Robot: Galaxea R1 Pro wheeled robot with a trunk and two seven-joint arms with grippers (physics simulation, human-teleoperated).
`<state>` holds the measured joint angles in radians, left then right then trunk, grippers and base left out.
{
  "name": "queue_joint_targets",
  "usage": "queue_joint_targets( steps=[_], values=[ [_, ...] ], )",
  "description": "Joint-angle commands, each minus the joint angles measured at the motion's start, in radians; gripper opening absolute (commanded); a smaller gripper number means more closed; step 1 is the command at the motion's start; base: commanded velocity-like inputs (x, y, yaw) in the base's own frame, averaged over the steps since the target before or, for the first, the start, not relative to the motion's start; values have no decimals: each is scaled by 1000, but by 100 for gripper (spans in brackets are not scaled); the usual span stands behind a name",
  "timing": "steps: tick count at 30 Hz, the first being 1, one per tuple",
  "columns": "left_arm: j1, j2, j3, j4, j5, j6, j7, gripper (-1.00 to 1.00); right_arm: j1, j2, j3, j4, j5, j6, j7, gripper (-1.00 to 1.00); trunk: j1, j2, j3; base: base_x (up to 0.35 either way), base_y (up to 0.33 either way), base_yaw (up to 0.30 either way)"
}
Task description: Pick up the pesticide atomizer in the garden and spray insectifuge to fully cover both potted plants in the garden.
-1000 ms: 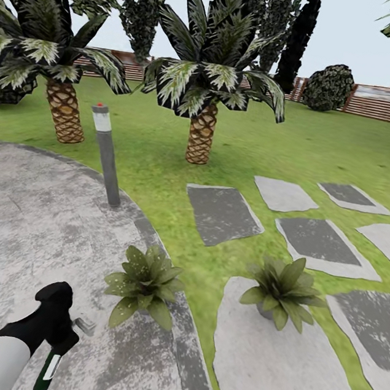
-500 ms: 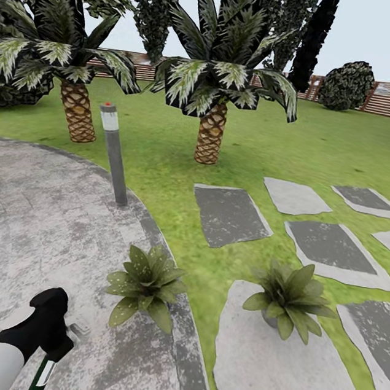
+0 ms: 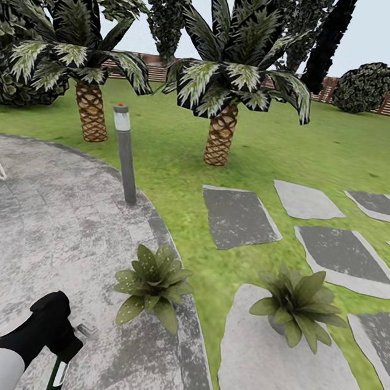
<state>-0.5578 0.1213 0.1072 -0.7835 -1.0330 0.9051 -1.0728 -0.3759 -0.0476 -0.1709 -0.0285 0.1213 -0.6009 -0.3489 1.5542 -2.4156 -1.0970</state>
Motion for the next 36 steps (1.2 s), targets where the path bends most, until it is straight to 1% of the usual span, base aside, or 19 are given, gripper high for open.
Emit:
queue_joint_targets(
  steps=[1,2,3,7,16,26,36],
  values=[
    [-1,0,4,-7,-8,5,-10,-100,0,-1,-7,1,11,-2,-4,100,0,0,-1,0,-223,42],
    [-1,0,5,-16,-8,5,-10,-100,-1,-1,-7,2,11,-2,-3,100,0,0,-1,-14,-239,27],
    [-1,0,6,-53,-7,6,-10,-100,0,-1,-6,2,12,-1,-2,100,0,0,-1,-64,-261,7],
    [-1,-1,4,-73,-7,6,-10,-100,0,-1,-6,2,13,0,-1,100,0,0,-1,-66,-266,2],
    [0,-2,5,-76,-7,6,-7,-100,0,0,-6,2,11,0,0,100,0,0,-1,-4,-273,6],
    [0,-2,4,-77,-6,6,-6,-100,-1,1,-6,2,11,0,-1,100,0,0,-1,0,-308,244],
    [0,-2,6,-77,-7,8,-6,-100,0,-1,-6,2,12,0,1,100,0,0,-1,14,-312,21]
  ],
)
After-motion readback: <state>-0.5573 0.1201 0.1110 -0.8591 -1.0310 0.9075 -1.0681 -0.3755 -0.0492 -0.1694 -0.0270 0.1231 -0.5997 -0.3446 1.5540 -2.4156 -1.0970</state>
